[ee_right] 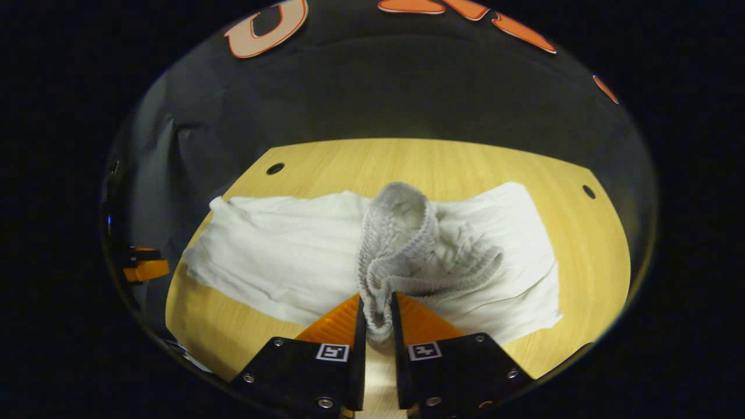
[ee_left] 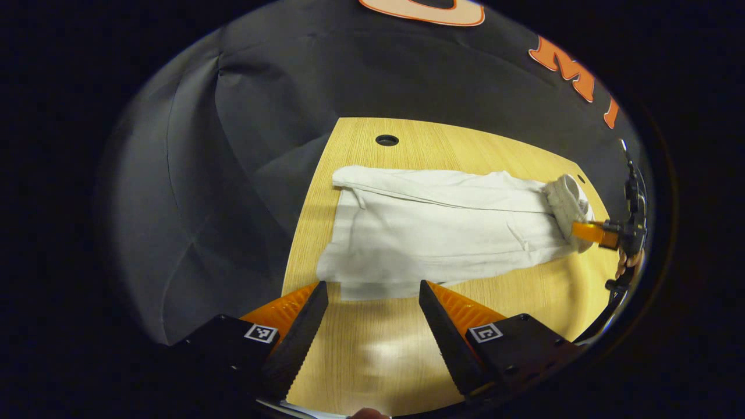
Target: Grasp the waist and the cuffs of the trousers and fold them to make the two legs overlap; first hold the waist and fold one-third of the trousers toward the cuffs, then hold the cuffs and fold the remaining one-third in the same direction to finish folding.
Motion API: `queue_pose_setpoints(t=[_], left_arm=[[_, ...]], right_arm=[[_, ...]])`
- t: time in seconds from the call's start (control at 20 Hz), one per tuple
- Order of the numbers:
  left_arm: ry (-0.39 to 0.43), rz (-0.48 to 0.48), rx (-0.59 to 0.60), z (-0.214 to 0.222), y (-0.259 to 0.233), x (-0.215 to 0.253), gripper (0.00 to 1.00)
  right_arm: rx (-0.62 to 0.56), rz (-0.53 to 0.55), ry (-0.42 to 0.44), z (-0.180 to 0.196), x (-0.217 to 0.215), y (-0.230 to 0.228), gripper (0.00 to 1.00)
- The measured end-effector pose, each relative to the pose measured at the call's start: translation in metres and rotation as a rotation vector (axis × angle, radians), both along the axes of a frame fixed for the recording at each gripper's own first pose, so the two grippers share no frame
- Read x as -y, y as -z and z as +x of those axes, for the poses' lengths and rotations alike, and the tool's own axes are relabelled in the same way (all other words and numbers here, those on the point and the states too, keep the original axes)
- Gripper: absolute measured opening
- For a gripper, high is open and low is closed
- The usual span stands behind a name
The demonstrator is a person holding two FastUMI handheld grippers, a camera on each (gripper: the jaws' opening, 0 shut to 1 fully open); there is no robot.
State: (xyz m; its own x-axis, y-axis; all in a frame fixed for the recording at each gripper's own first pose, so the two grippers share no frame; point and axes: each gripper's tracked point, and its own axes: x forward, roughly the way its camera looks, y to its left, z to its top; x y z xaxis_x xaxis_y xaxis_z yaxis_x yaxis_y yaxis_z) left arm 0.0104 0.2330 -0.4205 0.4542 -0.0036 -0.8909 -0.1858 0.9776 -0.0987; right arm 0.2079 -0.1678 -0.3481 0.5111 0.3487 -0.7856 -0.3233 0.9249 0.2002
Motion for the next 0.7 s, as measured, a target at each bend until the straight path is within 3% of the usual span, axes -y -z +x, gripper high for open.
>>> queue_pose_setpoints(t=[0.05,0.1,0.3,0.35,0.4,0.5,0.7], left_arm=[[-0.014,-0.025,0.012,0.002,0.002,0.004,1.00],[-0.036,-0.057,0.015,0.003,0.005,0.008,1.00],[-0.144,-0.218,-0.001,0.001,0.015,0.027,1.00],[-0.177,-0.255,-0.001,0.001,0.018,0.028,1.00],[-0.215,-0.295,-0.006,0.002,0.022,0.030,1.00],[-0.306,-0.389,-0.006,0.002,0.025,0.030,1.00],[-0.470,-0.530,0.004,0.002,0.029,0.009,1.00]], right_arm=[[-0.021,0.023,-0.034,-0.002,0.000,-0.005,0.19],[-0.030,0.031,-0.061,0.000,0.002,-0.011,0.51],[-0.009,-0.012,-0.062,0.001,0.014,-0.008,0.82],[-0.001,-0.010,-0.048,0.002,0.018,-0.011,0.80],[0.011,-0.011,-0.030,0.004,0.023,-0.016,0.91],[0.045,-0.012,0.015,0.005,0.049,-0.036,0.96],[0.119,-0.010,0.125,0.005,0.094,-0.073,0.98]])
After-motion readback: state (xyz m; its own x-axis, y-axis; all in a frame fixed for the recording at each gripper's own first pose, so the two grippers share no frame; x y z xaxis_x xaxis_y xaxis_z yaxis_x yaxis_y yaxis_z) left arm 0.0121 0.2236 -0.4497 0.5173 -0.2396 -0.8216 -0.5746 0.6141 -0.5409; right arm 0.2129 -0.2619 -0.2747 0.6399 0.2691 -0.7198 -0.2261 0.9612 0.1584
